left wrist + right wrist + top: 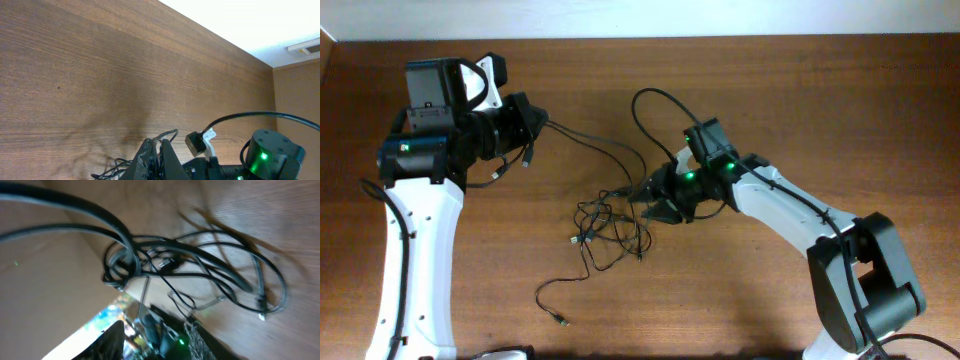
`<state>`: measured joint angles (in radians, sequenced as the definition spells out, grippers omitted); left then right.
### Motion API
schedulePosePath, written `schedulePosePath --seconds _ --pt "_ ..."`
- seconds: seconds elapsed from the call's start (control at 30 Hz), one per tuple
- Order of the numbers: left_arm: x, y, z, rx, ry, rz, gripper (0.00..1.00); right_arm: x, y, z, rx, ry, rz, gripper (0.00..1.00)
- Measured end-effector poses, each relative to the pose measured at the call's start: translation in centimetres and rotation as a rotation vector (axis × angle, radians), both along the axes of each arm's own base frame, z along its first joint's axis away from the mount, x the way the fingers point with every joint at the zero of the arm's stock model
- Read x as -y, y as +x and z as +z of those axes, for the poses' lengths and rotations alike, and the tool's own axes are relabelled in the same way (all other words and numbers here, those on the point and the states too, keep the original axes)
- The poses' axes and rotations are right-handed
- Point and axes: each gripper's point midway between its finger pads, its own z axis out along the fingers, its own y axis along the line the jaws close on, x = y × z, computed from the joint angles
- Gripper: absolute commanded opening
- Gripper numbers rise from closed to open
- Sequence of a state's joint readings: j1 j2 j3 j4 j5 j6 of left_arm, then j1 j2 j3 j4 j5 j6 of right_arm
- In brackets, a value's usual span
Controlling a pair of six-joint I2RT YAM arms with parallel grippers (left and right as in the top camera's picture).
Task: Untangle cables
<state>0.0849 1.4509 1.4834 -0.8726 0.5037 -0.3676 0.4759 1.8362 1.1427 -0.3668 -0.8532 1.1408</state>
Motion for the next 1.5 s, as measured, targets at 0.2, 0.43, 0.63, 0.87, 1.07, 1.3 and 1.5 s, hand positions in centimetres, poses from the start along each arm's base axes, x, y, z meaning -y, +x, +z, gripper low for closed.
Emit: schedulePosePath --seconds 0.2,0.43,0.63,0.87,1.07,1.3,1.5 --pt "0.0 -0.2 -0.2 -0.011 -0.001 0.0 0.0 -1.8 2.9 -0.6 -0.001 -0.093 -0.257 0.42" --pt "0.0 -0.2 -0.2 -0.012 -0.001 0.0 0.0 -2.7 3.5 -1.5 0.005 -0.183 -0.426 0.33" --pt "0.0 -0.2 -0.2 -0.014 -0.001 0.0 0.0 -3.7 3.8 -0.6 0.027 -0.131 -0.419 0.32" --pt "0.0 -0.2 -0.2 -0.014 -0.001 0.0 0.0 -3.8 3.7 -0.5 0.016 -0.126 -0.42 0.33" --pt "0.0 -0.2 -0.2 -0.014 -0.001 0.0 0.0 -4.8 2.7 -0.7 0.033 -0.144 -0.405 0.24" --pt "-0.7 -0.3 -0.7 -0.029 0.032 0.031 0.0 -3.4 2.9 -2.1 0.128 -0.257 -0.389 0.04" --pt "-1.3 0.0 -0.7 -0.022 0.052 0.053 0.0 -2.3 2.3 -2.0 0.335 -0.28 -0.094 0.04"
